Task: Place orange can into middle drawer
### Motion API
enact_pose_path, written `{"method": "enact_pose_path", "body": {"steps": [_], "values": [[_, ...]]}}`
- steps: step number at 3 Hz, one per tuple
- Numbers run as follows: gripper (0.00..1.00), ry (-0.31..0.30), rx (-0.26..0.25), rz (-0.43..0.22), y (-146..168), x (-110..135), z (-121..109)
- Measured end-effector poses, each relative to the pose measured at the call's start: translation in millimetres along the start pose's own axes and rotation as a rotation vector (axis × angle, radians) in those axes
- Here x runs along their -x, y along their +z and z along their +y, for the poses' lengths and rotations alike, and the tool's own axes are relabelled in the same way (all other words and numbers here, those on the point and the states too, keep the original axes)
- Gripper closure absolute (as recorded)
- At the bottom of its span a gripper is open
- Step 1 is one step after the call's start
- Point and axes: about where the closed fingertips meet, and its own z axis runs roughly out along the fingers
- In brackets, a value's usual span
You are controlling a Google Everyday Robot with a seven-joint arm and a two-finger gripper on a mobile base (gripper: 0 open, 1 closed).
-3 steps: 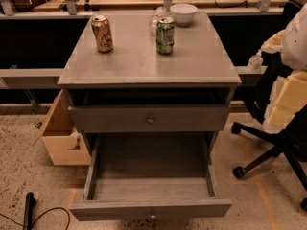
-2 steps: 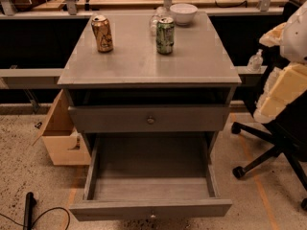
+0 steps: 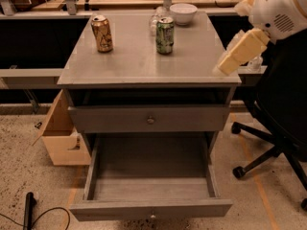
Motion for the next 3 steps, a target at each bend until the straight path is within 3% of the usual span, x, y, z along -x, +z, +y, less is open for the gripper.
{"method": "enact_pose_path", "body": {"steps": [1,2,3], "values": [[0.0,-0.011,0.062,-0.164,42.9,57.7,-16.5],[0.0,-0.023,0.15,-0.305,92.3,104.7,-16.6],[0.0,0.009,0.197,-0.405,139.4,130.0,-11.8]]}}
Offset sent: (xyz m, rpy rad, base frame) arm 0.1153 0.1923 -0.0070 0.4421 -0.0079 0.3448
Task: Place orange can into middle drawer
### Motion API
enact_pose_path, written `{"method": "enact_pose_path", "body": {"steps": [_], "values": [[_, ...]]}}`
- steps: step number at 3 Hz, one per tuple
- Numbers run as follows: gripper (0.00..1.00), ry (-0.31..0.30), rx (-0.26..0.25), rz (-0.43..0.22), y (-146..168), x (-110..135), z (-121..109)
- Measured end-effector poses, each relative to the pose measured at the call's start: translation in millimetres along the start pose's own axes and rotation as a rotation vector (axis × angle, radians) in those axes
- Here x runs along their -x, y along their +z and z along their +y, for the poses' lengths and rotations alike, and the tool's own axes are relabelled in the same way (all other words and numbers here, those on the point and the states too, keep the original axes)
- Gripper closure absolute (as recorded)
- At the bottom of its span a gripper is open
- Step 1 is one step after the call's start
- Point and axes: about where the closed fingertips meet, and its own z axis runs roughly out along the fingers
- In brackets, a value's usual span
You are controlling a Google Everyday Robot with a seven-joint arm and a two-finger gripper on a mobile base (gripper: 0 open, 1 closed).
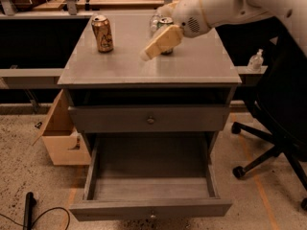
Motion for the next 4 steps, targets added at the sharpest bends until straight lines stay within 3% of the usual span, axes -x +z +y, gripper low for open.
{"method": "enact_pose_path", "body": {"steps": [1,2,3,4], "values": [[0.0,0.059,-0.085,0.009,28.6,-13.1,-9.5],[0.0,0.078,-0.154,-0.015,36.0,-12.8,-23.9],[0.0,0.105,-0.184,-0.028,37.1,-12.0,-20.5],[0.0,0.147,-0.248,-0.053,68.7,-25.1,-35.3]]}}
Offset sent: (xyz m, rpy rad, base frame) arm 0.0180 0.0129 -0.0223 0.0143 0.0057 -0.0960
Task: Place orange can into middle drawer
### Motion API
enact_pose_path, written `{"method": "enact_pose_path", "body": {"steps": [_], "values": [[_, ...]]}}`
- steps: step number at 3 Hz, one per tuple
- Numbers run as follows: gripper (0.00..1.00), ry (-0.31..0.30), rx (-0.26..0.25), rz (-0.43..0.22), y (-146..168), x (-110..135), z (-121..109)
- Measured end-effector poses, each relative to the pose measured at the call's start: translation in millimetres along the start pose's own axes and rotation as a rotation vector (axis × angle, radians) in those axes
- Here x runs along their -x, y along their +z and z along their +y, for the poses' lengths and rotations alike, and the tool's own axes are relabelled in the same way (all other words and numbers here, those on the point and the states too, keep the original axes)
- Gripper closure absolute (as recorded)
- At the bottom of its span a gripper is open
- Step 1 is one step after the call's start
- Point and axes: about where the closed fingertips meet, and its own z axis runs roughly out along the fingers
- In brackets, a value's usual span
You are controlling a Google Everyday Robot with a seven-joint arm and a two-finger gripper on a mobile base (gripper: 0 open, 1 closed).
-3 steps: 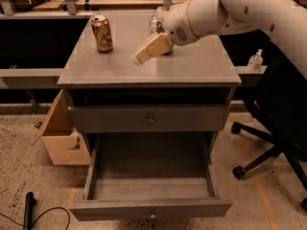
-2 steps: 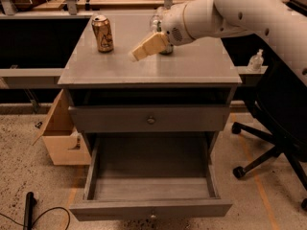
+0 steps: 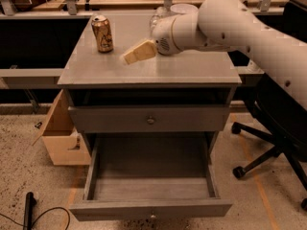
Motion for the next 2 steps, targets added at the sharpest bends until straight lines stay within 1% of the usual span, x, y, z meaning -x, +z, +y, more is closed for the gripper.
{"method": "enact_pose_path", "body": {"steps": [1,2], "values": [[0.0,0.04,-0.053,-0.03,34.0,-0.5,-14.5],[0.0,0.055,-0.069,-0.058,76.3,1.8,-27.9]]}}
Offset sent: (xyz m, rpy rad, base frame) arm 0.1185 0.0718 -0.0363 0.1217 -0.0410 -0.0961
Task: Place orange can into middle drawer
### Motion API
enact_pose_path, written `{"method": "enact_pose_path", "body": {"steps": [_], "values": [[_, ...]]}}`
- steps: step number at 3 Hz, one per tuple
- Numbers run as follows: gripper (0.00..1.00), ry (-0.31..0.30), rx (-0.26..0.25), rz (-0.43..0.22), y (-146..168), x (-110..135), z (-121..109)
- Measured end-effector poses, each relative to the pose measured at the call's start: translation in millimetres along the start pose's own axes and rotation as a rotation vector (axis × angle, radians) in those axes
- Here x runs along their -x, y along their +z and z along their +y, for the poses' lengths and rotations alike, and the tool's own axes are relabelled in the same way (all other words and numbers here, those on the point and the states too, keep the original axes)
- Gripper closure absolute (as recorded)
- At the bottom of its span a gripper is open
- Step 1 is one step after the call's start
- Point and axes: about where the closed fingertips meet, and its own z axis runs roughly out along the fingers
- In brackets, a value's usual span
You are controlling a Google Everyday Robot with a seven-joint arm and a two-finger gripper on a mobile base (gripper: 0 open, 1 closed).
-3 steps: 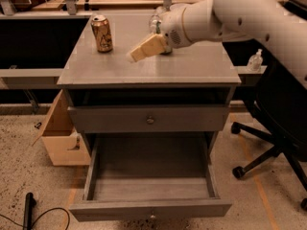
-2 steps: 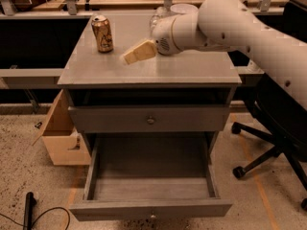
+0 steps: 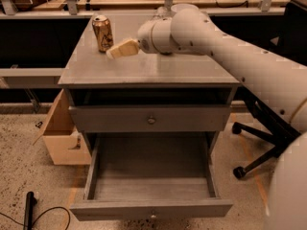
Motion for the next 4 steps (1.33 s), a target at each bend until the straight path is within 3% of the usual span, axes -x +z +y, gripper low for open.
{"method": "enact_pose_path", "body": {"steps": [3,4], "values": [[0.0,-0.023,0.016,-0.085,134.4,20.6,-31.8],[0.25,-0.025,0.008,-0.104,164.5,22.2,-47.3]]}}
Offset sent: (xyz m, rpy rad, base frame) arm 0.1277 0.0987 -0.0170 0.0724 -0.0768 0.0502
